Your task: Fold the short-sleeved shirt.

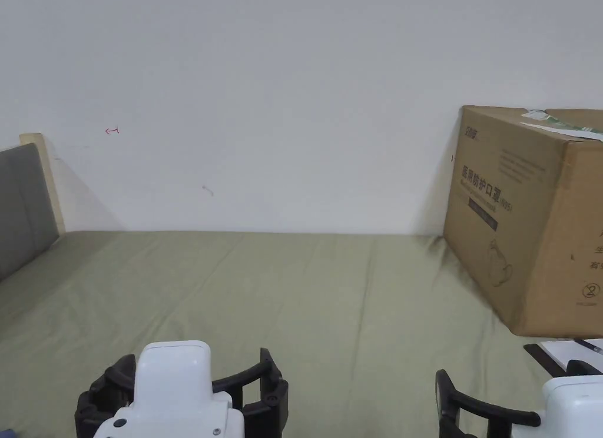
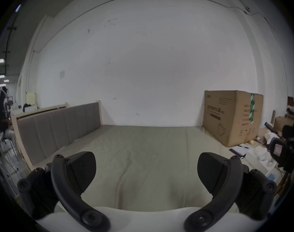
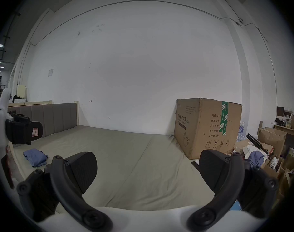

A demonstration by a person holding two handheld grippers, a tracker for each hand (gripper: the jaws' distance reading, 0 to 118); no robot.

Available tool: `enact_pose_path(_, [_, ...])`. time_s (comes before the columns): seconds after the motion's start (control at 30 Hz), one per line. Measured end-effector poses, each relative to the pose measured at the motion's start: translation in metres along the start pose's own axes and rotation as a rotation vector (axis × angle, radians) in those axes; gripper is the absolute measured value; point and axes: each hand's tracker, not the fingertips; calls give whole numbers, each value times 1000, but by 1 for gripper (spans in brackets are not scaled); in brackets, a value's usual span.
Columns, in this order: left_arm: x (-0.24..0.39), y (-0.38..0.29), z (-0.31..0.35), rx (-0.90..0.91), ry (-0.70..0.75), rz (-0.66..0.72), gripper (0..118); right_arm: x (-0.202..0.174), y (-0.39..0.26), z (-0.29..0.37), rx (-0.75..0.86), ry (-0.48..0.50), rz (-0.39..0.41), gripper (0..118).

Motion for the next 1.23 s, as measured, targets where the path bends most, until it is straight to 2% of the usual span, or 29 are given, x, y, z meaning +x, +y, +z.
enact_pose_path(0.1, [-3,-1,-2,-11,15,26,117,0,0,0,-4,1,-2,118])
enact_pose_path(0.13, [-6,-1,-3,-10,-19,45,117,0,0,0,-3,2,-3,118])
enact_pose_path(0.27, [-5,-3,-4,-32,26,43,117,2,-1,1,-7,0,-1,118])
enact_pose_path(0.63, [-7,-3,-3,-43,24,41,117,2,-4,0,-26,1,-15,118])
enact_pose_path(1.23, [-9,-4,-3,-54,12,49,117,-3,-2,2,-14,16,14,118])
